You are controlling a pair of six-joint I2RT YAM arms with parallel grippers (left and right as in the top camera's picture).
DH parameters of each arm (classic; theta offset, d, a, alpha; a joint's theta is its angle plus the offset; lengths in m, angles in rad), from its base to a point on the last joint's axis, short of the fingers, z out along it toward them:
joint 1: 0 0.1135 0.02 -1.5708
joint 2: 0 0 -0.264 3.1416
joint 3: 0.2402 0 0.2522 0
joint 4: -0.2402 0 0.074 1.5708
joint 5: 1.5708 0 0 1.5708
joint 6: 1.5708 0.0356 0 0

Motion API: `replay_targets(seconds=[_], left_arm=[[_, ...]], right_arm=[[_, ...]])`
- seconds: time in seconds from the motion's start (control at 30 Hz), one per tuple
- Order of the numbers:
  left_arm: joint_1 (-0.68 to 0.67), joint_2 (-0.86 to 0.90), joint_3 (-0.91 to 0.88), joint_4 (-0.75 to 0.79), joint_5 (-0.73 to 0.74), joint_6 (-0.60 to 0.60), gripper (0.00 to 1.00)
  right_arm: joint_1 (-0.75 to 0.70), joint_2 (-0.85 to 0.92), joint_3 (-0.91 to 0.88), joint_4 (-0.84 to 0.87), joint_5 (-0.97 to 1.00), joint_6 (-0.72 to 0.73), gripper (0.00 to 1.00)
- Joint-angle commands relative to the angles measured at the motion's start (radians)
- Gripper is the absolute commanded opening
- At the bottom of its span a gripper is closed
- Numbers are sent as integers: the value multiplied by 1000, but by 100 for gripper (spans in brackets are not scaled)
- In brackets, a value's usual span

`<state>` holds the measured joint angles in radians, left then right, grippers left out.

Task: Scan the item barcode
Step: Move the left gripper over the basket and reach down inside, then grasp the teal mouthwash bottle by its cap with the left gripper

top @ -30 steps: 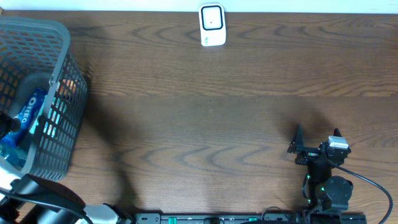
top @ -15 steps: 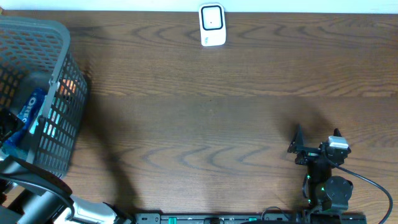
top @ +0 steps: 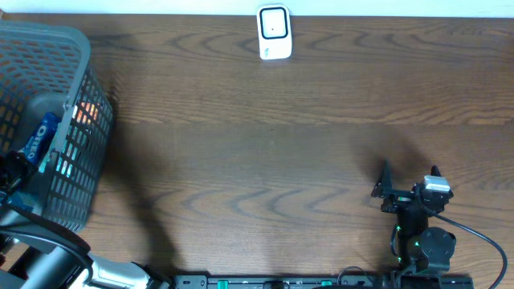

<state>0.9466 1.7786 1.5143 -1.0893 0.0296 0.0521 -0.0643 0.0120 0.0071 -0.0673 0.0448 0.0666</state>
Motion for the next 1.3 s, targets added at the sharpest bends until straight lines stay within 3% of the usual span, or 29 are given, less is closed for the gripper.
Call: replay_targets(seconds=[0.0, 0.2, 0.33, 0.43, 0.93, 1.0, 1.03, 1.1, 1.13, 1.17, 1.27], left_arm=[[13, 14, -16, -4, 15, -4, 90], [13, 13, -16, -3, 11, -4, 61], [13, 13, -16, -4, 5, -5, 57], [13, 11, -15, -3, 5, -17, 49], [12, -105, 155, -16, 38, -72, 46], [13, -113, 155, -21, 38, -72, 52], [13, -113, 154, -31, 37, -72, 65], [13, -108, 146, -43, 37, -72, 82], [13, -103, 142, -52, 34, -72, 96], [13, -101, 142, -55, 33, -72, 100], [23, -101, 142, -54, 31, -77, 98]], right_arm=[[-7, -6, -2, -3, 9, -12, 99], [-7, -6, -2, -3, 9, -12, 99], [-7, -6, -2, -3, 9, -12, 99], [-7, -6, -2, -3, 9, -12, 99], [-7, -6, -2, -3, 9, -12, 99], [-7, -6, -2, -3, 9, -12, 99], [-7, -6, -2, -3, 9, -12, 99], [-7, -6, -2, -3, 9, -12, 99], [-7, -6, -2, -3, 9, -12, 99], [-7, -6, -2, -3, 9, -12, 99], [-7, -6, -2, -3, 9, -12, 99]])
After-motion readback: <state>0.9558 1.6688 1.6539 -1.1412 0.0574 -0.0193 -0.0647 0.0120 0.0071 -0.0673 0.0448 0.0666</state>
